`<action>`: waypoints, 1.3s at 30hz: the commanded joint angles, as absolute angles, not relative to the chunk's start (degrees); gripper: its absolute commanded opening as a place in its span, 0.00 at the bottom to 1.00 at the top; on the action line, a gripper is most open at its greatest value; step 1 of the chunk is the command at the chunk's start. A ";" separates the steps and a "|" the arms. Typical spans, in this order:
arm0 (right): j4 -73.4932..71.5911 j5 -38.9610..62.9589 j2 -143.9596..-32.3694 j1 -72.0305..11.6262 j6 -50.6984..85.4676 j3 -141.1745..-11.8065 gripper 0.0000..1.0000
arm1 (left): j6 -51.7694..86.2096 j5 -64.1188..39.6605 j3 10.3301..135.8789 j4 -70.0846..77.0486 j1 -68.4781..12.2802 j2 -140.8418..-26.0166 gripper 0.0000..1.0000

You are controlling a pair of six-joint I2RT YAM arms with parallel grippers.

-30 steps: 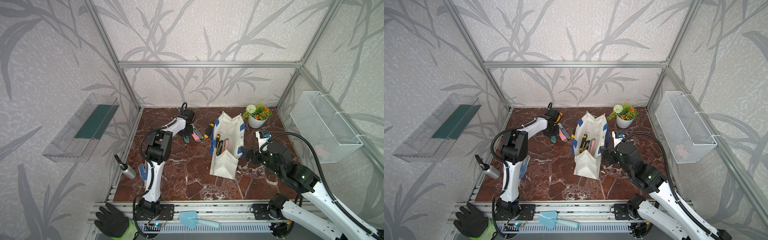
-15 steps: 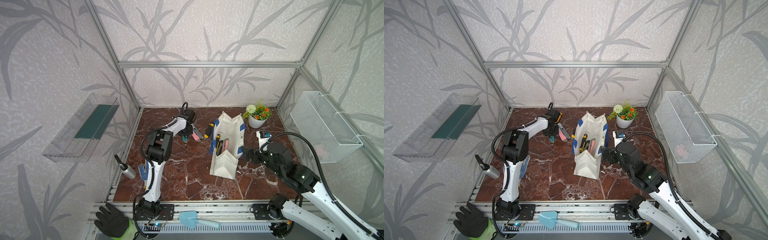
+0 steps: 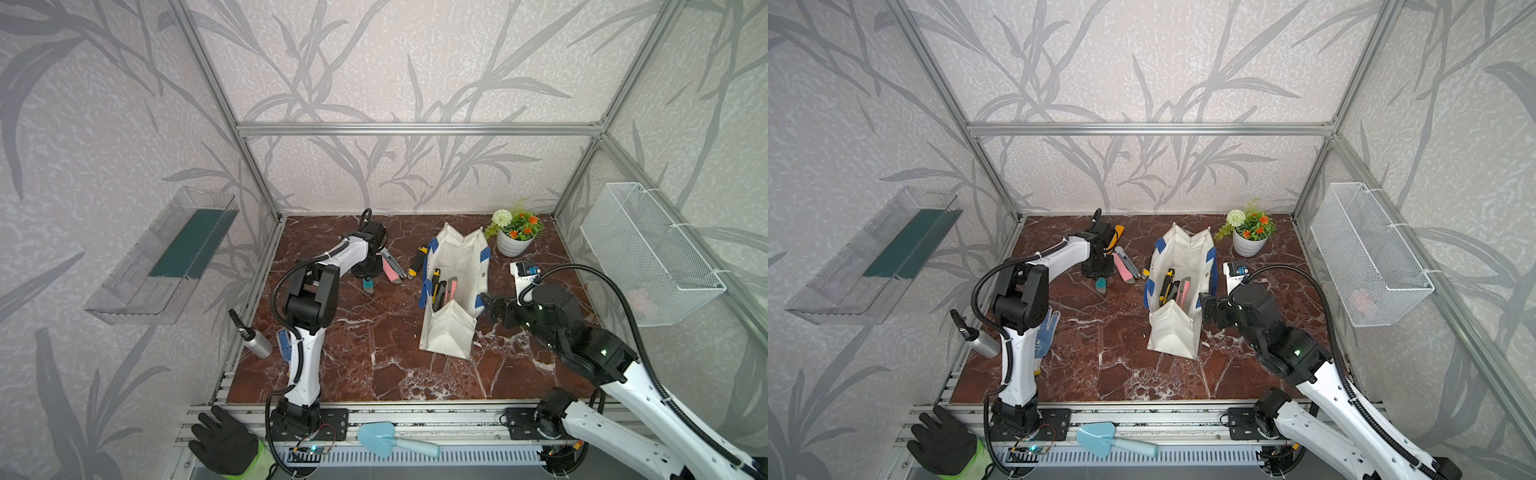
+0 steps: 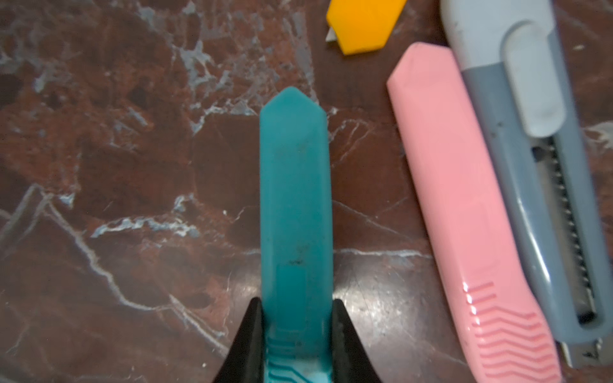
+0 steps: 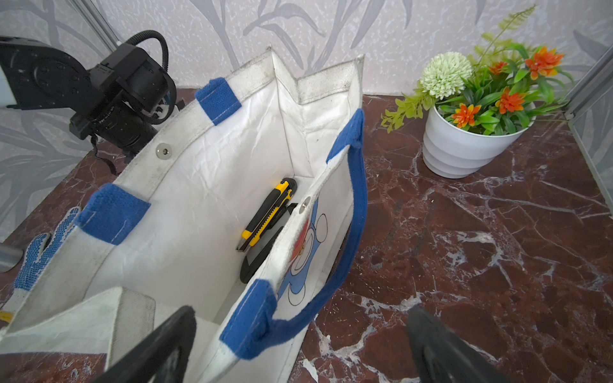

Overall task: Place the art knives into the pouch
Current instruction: Pick up the utility knife at the center of the board, then place the utility knife in the pouch.

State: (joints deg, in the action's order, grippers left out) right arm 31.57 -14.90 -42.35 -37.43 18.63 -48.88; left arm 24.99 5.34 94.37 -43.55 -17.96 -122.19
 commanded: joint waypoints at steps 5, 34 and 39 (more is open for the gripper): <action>31.54 -14.43 -42.60 -37.21 18.86 -49.84 0.99 | 24.50 6.34 94.32 -46.89 -18.56 -112.83 0.16; 34.47 -13.69 -39.01 -37.18 19.12 -49.88 0.99 | 15.91 6.98 137.06 -59.21 -47.38 -117.40 0.17; 34.74 -13.69 -36.68 -37.25 20.96 -48.22 0.99 | 16.70 4.22 138.43 -59.29 -48.90 -122.30 0.17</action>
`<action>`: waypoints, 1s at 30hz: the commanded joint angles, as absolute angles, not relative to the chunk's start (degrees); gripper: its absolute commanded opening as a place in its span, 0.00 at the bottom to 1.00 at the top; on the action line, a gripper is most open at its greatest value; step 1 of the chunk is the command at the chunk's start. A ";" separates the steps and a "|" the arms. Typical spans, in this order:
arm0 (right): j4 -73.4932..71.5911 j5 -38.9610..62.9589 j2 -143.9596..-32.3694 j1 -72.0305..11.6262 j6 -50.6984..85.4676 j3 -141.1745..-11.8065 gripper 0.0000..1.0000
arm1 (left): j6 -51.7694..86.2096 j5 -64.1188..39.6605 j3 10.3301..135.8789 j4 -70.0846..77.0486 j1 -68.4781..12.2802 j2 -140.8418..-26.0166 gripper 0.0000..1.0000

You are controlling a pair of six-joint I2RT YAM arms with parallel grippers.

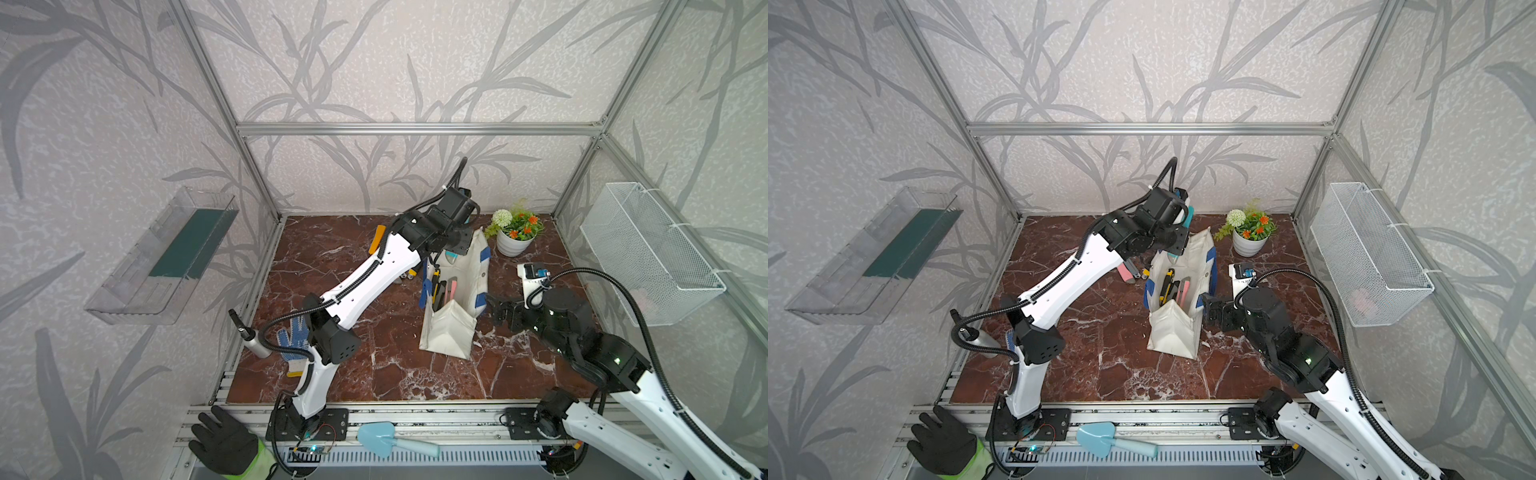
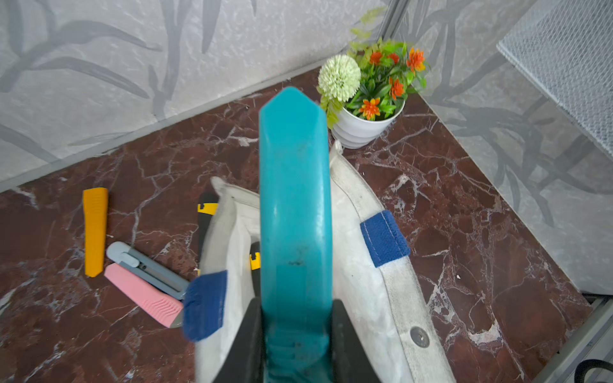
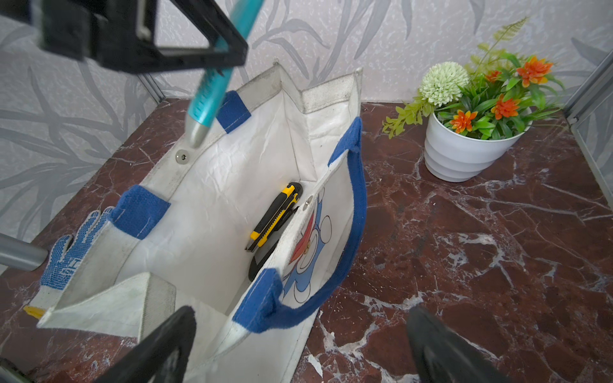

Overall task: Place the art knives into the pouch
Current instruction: Place the utility knife in the pouch.

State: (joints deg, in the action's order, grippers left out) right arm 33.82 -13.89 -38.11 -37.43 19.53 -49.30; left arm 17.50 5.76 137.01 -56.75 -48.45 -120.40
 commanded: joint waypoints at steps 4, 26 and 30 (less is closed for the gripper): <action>35.52 -13.97 -35.32 -37.18 21.72 -47.55 0.99 | 17.64 2.83 138.38 -60.70 -49.22 -124.68 0.16; 34.80 -8.97 -35.34 -37.19 20.75 -47.04 0.99 | 15.29 21.77 137.43 -63.69 -49.41 -116.16 0.86; 36.81 -6.39 -35.60 -37.21 20.63 -48.27 0.99 | 17.09 24.19 128.90 -61.29 -47.38 -110.84 0.87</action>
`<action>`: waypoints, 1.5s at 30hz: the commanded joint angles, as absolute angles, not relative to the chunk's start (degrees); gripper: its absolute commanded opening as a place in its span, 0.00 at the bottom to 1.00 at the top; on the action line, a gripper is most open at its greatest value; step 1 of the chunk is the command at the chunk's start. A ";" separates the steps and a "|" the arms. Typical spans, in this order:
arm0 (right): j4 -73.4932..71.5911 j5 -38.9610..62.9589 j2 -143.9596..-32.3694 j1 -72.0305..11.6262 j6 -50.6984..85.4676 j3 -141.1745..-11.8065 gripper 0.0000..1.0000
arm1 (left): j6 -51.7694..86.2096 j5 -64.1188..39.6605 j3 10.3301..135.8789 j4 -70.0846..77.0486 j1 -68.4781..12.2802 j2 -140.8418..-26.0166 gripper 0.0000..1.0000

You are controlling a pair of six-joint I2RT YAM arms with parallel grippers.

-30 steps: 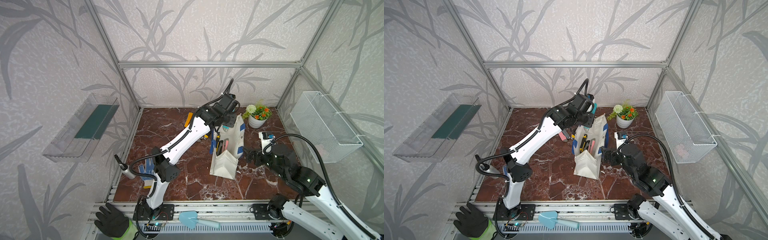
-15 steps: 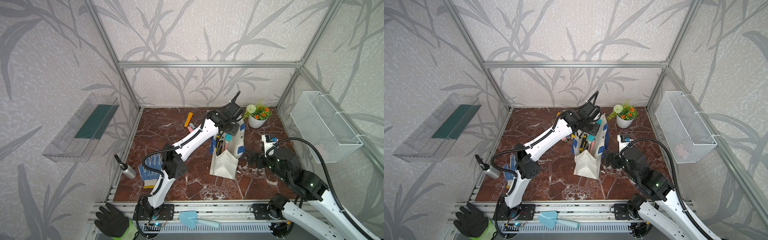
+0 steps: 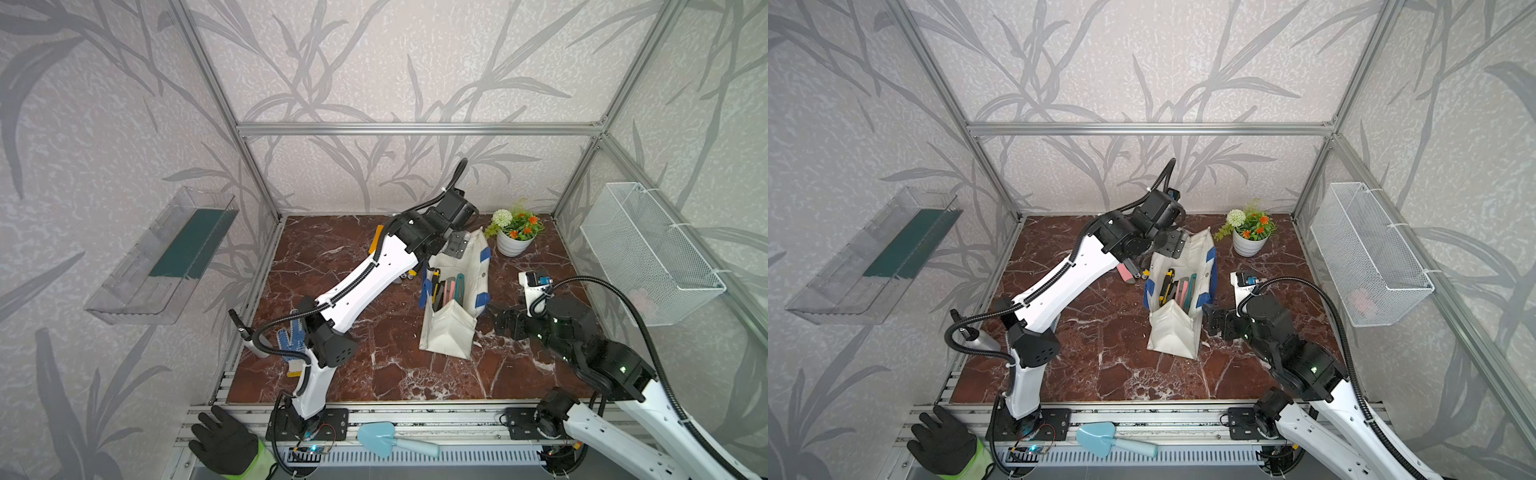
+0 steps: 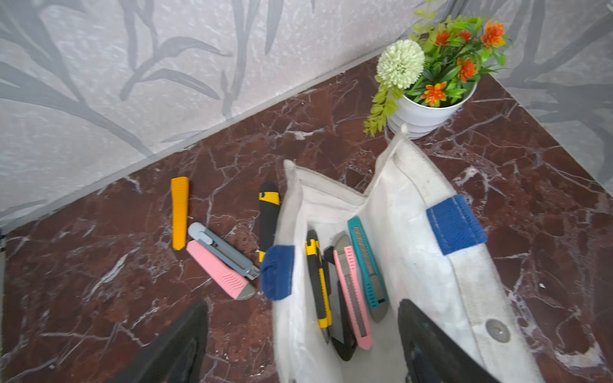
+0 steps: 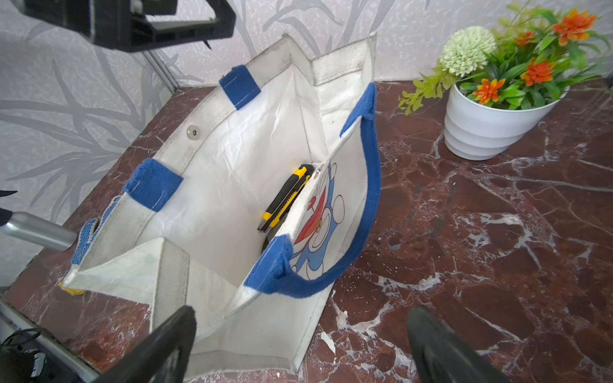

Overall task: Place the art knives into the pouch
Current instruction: Place the utility knife in the pouch, then pick up the utility knife at the center of the board.

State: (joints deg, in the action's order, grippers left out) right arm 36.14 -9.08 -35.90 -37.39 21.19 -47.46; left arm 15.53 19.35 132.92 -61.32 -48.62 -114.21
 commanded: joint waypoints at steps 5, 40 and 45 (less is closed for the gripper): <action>38.73 -4.92 -34.94 -37.25 21.55 -49.05 0.99 | 21.25 22.60 114.81 -54.72 -41.58 -102.11 0.88; 37.07 1.64 -31.63 -37.24 23.39 -45.85 0.99 | 31.42 -6.79 98.16 -36.84 -18.54 -123.92 0.56; 38.29 -1.34 -31.12 -37.20 24.02 -45.36 0.99 | 30.60 -5.24 98.95 -37.33 -18.55 -126.26 0.51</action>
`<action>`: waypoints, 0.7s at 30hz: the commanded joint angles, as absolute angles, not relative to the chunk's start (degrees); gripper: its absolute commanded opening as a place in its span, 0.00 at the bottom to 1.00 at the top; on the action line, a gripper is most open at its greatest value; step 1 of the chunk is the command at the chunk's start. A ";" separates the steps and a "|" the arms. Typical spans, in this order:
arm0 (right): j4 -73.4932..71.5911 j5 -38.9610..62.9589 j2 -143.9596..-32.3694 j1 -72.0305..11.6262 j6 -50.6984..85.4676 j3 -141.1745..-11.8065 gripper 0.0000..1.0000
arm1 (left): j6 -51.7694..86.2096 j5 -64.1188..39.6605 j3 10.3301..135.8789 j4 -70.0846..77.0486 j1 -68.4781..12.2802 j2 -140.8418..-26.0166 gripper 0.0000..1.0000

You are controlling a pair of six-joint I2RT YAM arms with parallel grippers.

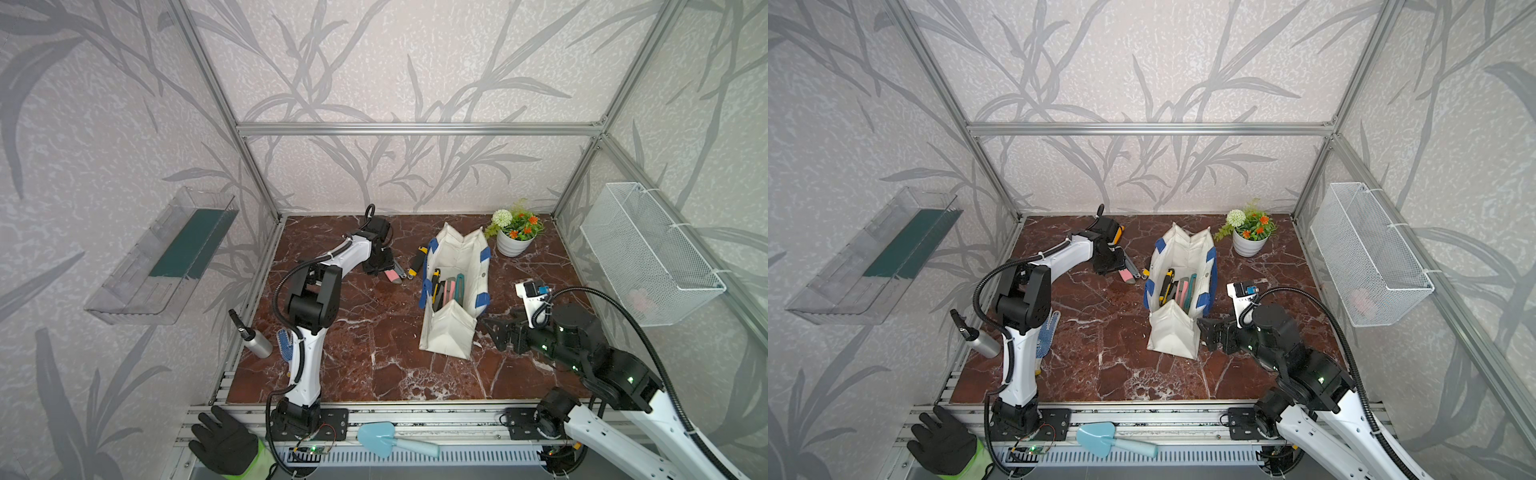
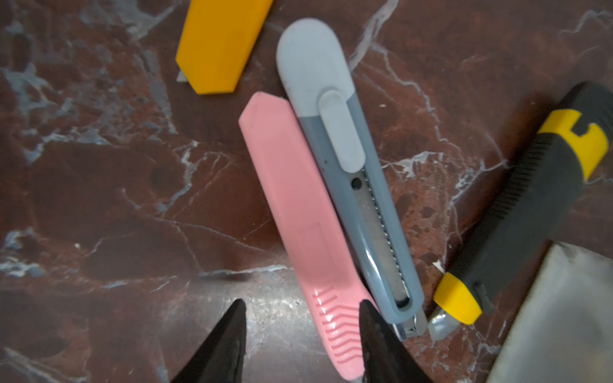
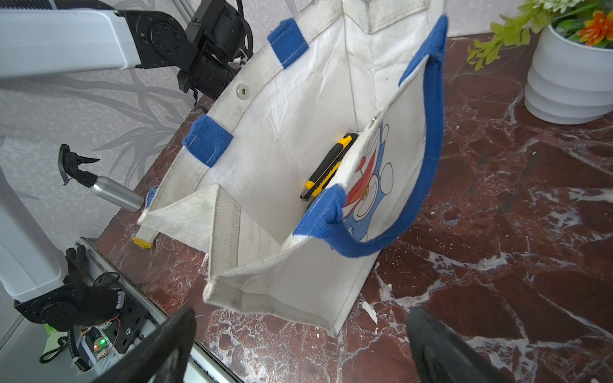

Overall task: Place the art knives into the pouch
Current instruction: Pick up the utility knife at the center of the board.

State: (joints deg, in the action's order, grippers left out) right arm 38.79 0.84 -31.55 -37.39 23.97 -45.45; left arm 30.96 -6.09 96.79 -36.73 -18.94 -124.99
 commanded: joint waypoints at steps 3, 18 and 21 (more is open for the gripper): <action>38.65 -2.69 -30.77 -37.18 24.17 -44.79 0.99 | 30.35 -4.65 99.09 -37.41 -18.54 -127.08 0.49; 39.14 -7.24 -29.43 -37.21 24.92 -43.03 0.99 | 28.69 -1.22 100.36 -40.14 -19.76 -129.35 0.45; 39.12 -7.48 -28.98 -37.20 25.27 -42.63 0.99 | 28.40 0.23 100.11 -40.77 -20.28 -129.46 0.44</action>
State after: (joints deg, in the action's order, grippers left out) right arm 38.92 -6.07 -29.76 -37.39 24.67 -43.24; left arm 29.17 -2.59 99.35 -37.71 -19.64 -127.85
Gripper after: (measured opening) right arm 0.991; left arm 0.438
